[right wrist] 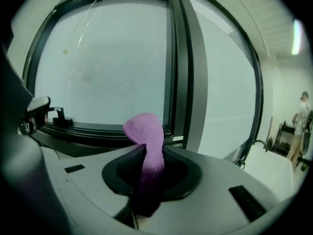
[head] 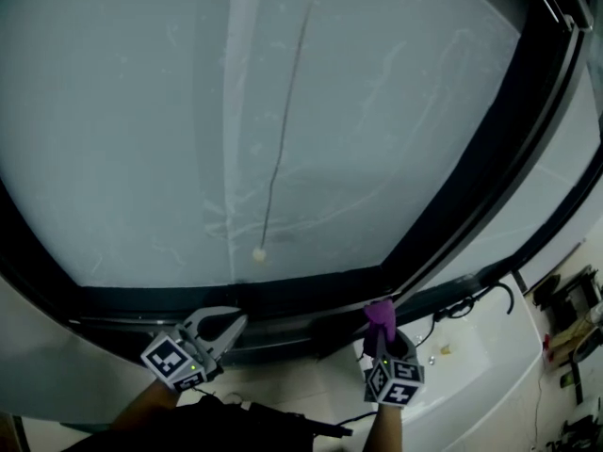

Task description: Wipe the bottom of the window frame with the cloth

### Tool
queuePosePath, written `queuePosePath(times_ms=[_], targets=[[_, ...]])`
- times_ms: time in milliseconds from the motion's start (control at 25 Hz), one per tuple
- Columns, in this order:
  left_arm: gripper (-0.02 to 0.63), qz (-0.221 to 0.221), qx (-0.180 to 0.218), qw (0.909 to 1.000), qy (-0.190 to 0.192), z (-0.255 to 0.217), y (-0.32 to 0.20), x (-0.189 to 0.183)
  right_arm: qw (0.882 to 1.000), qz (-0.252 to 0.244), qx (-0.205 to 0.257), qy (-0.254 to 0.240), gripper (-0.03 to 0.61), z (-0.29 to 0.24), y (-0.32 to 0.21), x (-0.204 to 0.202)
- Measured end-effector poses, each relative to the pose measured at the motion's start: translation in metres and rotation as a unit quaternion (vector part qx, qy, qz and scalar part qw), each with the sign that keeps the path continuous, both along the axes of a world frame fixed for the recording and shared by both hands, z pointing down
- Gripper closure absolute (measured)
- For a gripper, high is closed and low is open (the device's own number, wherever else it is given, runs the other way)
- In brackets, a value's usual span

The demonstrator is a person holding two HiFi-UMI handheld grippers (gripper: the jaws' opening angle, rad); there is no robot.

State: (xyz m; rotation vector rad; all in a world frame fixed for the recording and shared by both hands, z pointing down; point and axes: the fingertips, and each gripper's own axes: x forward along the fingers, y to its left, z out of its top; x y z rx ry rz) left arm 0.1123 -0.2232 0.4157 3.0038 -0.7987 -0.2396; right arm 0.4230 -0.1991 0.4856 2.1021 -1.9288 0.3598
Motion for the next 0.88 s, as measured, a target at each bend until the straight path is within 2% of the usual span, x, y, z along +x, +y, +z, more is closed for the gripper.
queuePosePath(times_ms=[80, 280, 480, 600, 760, 880], targets=[[0.609, -0.003, 0.002, 1.0, -0.001, -0.001, -0.001, 0.0, 1.0, -0.005, 0.01, -0.024, 0.494, 0.001, 0.013, -0.003], [0.609, -0.027, 0.007, 0.9996, 0.002, 0.002, -0.004, -0.002, 0.999, -0.019, 0.028, -0.024, 0.494, 0.003, 0.033, -0.003], [0.609, -0.042, -0.027, 0.9987, -0.003, 0.004, -0.002, 0.0, 0.997, -0.047, 0.04, -0.041, 0.494, 0.001, 0.048, -0.016], [0.609, -0.05, -0.024, 0.9984, -0.014, 0.002, 0.0, 0.001, 0.995, -0.075, 0.051, -0.049, 0.494, -0.006, 0.053, -0.03], [0.611, -0.037, -0.005, 0.9989, 0.026, -0.008, 0.016, -0.002, 0.991, -0.093, 0.073, -0.056, 0.494, -0.011, 0.052, -0.047], [0.611, -0.048, -0.014, 0.998, 0.039, -0.003, 0.025, -0.021, 0.991, -0.091, 0.088, -0.049, 0.494, -0.019, 0.055, -0.058]])
